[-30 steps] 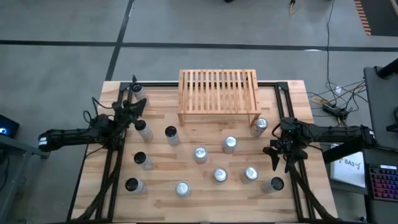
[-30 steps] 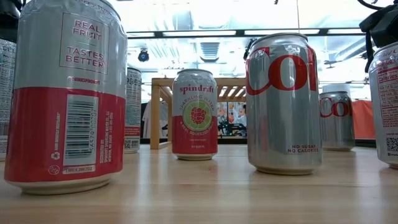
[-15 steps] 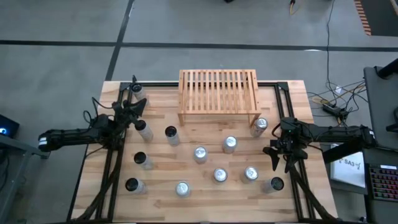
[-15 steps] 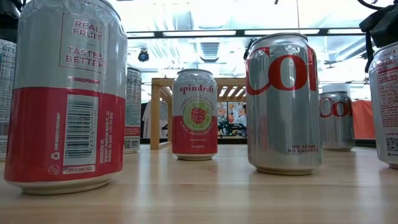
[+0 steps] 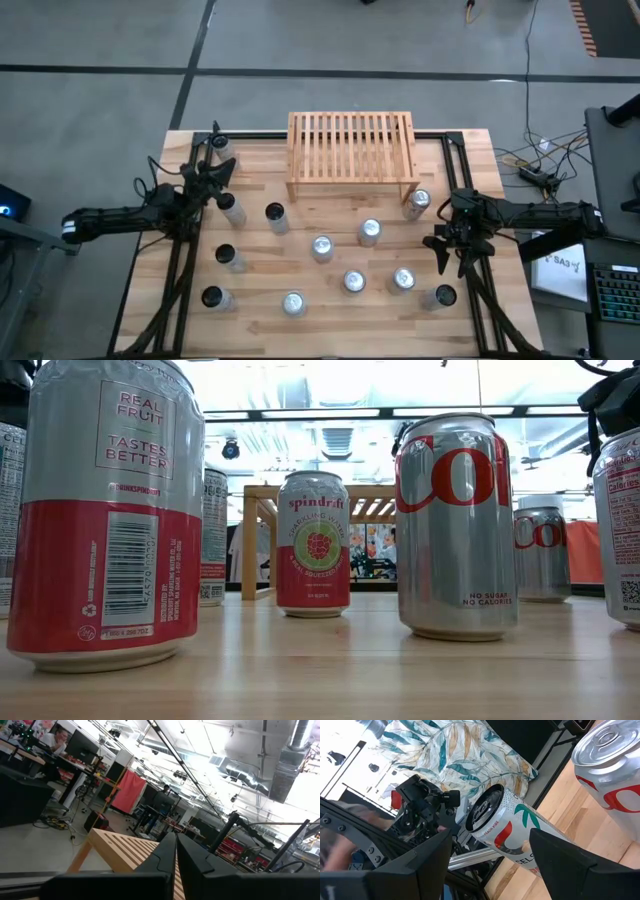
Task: Place canned beverage on shelf
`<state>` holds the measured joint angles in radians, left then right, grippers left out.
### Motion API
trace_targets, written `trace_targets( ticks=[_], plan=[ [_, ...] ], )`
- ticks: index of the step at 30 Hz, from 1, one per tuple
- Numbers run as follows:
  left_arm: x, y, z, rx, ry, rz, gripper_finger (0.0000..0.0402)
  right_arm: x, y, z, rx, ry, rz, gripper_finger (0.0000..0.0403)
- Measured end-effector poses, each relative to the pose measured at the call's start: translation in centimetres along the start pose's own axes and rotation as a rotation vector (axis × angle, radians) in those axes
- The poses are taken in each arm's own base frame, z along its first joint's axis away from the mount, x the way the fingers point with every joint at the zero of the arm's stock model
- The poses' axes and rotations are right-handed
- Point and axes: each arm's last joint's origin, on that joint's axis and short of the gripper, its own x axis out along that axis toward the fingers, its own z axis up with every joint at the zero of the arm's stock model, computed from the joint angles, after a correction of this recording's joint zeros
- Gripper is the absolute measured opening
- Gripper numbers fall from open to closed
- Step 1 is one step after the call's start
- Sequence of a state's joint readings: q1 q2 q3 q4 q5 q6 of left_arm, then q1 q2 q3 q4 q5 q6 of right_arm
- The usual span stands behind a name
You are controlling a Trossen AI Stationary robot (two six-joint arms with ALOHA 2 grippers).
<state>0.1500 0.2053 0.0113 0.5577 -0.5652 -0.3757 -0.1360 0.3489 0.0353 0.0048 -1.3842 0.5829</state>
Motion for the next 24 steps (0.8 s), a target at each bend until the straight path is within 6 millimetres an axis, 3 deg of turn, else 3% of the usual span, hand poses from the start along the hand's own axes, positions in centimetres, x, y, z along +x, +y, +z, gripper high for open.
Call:
trace_targets(
  ticks=[7, 10, 15, 20, 24],
  plan=[
    [0.0, 0.0, 0.0, 0.0, 0.0, 0.0, 0.0, 0.0, 0.0, 0.0, -0.009, -0.001, -0.001, 0.026],
    [0.0, 0.0, 0.0, 0.0, 0.0, 0.0, 0.0, 0.0, -0.1, 0.1, -0.123, -0.021, -0.035, 0.026],
    [0.0, 0.0, 0.0, 0.0, 0.0, 0.0, 0.0, 0.0, -0.3, 0.2, -0.147, -0.056, -0.1, 0.026],
    [0.0, 0.0, 0.0, 0.0, 0.0, 0.0, 0.0, -0.3, -1.3, 0.8, -0.325, -0.204, -0.48, 0.026],
    [0.0, 0.0, 0.0, 0.0, 0.0, 0.0, 0.0, -0.7, -2.0, 1.1, -0.286, -0.317, -0.747, 0.026]
  ],
)
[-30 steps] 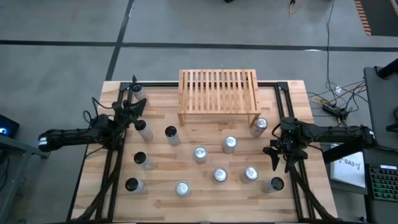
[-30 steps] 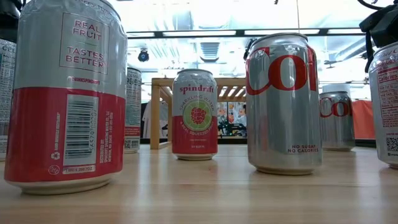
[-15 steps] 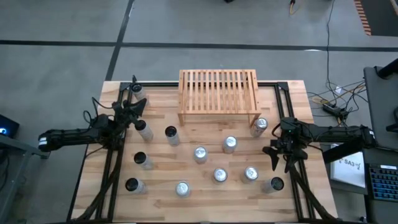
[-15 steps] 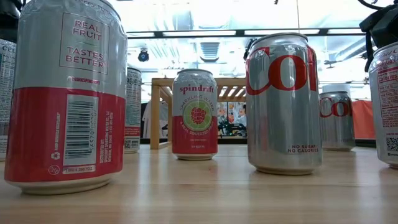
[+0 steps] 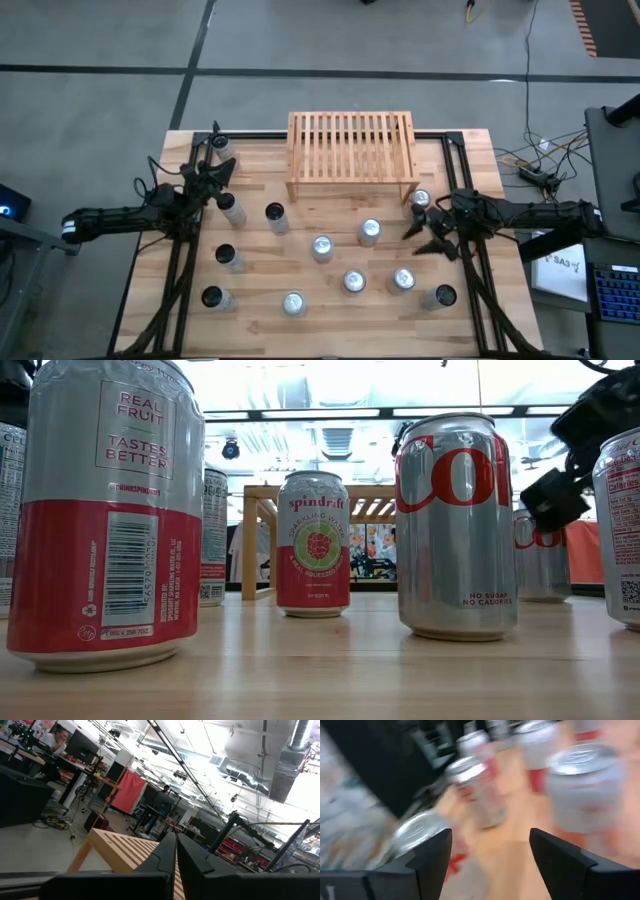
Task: Place canned beverage on shelf
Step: Put the top pink and white soda can on the shelf
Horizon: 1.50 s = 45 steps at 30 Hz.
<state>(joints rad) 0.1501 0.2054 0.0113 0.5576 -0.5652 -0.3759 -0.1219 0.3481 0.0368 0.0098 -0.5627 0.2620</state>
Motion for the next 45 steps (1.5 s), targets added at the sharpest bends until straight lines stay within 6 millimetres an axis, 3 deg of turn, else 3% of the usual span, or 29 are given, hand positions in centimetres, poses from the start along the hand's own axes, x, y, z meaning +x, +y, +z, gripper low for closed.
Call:
trace_targets(
  ticks=[3, 13, 17, 22, 25, 30, 38, 40, 43, 45],
  plan=[
    [0.0, 0.0, 0.0, 0.0, 0.0, 0.0, 0.0, 0.0, -0.5, 0.0, 0.038, -0.031, -0.142, 0.026],
    [0.0, 0.0, 0.0, 0.0, 0.0, 0.0, 0.0, 0.0, -0.8, 0.1, 0.045, -0.056, -0.25, 0.026],
    [0.0, 0.0, 0.0, 0.0, 0.0, 0.0, 0.0, -0.1, -0.9, 0.1, 0.231, -0.092, -0.289, 0.026],
    [0.0, 0.0, 0.0, 0.0, 0.0, 0.0, 0.0, 0.0, -0.6, 0.3, 0.648, -0.128, -0.197, 0.026],
    [0.0, 0.0, 0.0, 0.11, -0.003, 0.012, 0.0, -0.1, -0.5, 0.8, 0.76, -0.183, -0.165, 0.026],
    [0.0, 0.1, 0.0, 0.284, -0.001, 0.014, 0.0, -0.2, -0.1, 1.6, 0.791, -0.226, -0.074, 0.026],
    [0.0, 0.1, 0.0, 0.287, -0.001, 0.014, 0.0, -0.6, 1.0, 3.1, 0.8, -0.26, 0.162, 0.026],
    [0.0, 0.0, 0.0, 0.193, 0.002, 0.004, 0.0, -0.9, 1.5, 3.9, 0.763, -0.297, 0.221, 0.026],
    [0.0, -0.1, 0.0, -0.189, 0.009, -0.034, 0.0, -1.5, 2.4, 5.7, 0.698, -0.341, 0.264, 0.026],
    [0.0, -0.1, 0.1, -0.356, 0.009, -0.035, 0.0, -2.2, 3.2, 7.2, 0.632, -0.379, 0.287, 0.026]
  ],
)
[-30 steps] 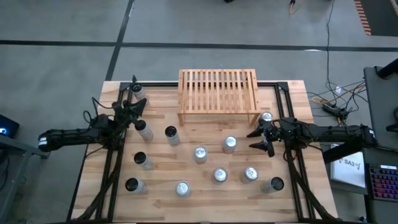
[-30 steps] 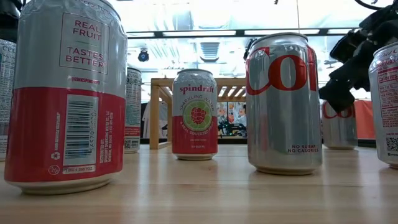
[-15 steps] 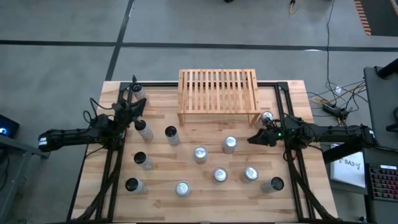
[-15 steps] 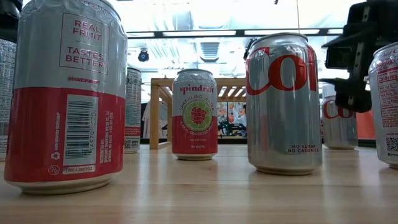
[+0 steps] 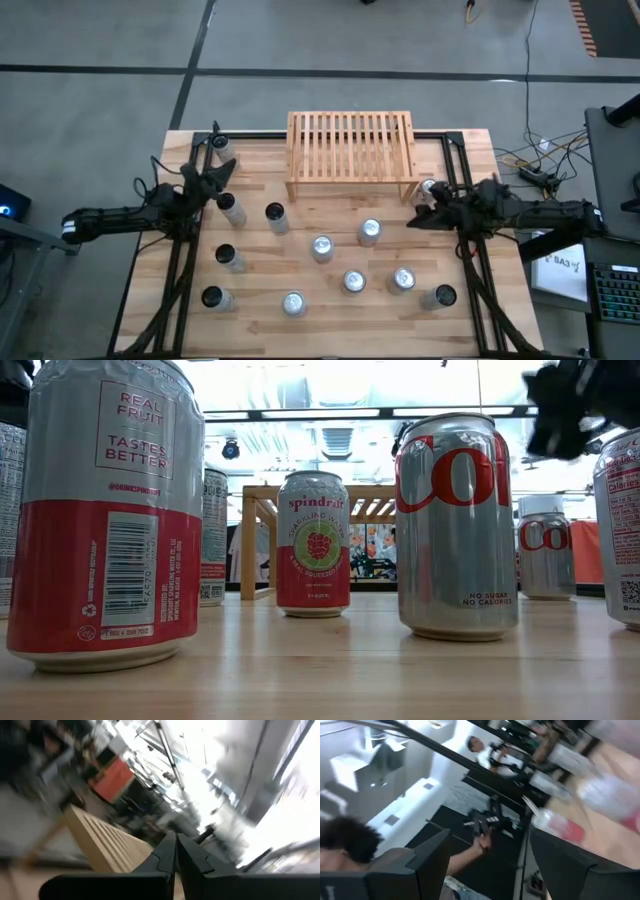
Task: Place canned beverage on shelf
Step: Put the top pink and white soda can on the shelf
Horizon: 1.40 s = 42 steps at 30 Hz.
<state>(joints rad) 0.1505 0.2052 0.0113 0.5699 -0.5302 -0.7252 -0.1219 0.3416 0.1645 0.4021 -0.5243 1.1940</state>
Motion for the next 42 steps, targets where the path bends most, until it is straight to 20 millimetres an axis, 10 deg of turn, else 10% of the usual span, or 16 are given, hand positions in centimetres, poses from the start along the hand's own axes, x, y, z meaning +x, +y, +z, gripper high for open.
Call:
trace_targets(
  ticks=[9, 19, 27, 42],
  plan=[
    [1.5, -5.7, 3.3, -0.004, 0.068, -0.31, 0.0, 0.2, 7.4, 3.3, -0.293, -0.095, 0.026, 0.026],
    [6.4, -13.0, 6.9, 0.287, 0.317, -0.142, 0.0, 0.5, 12.1, 6.1, -0.494, -0.155, -0.315, 0.026],
    [9.0, -16.2, 7.4, 0.278, 0.75, 0.106, 0.0, 2.4, 13.4, 8.2, -0.536, -0.084, -0.523, 0.026],
    [15.3, -19.5, 2.7, 0.195, 1.155, -0.005, 0.0, 5.9, 13.8, 11.1, -0.641, 0.094, -0.844, 0.026]
  ],
)
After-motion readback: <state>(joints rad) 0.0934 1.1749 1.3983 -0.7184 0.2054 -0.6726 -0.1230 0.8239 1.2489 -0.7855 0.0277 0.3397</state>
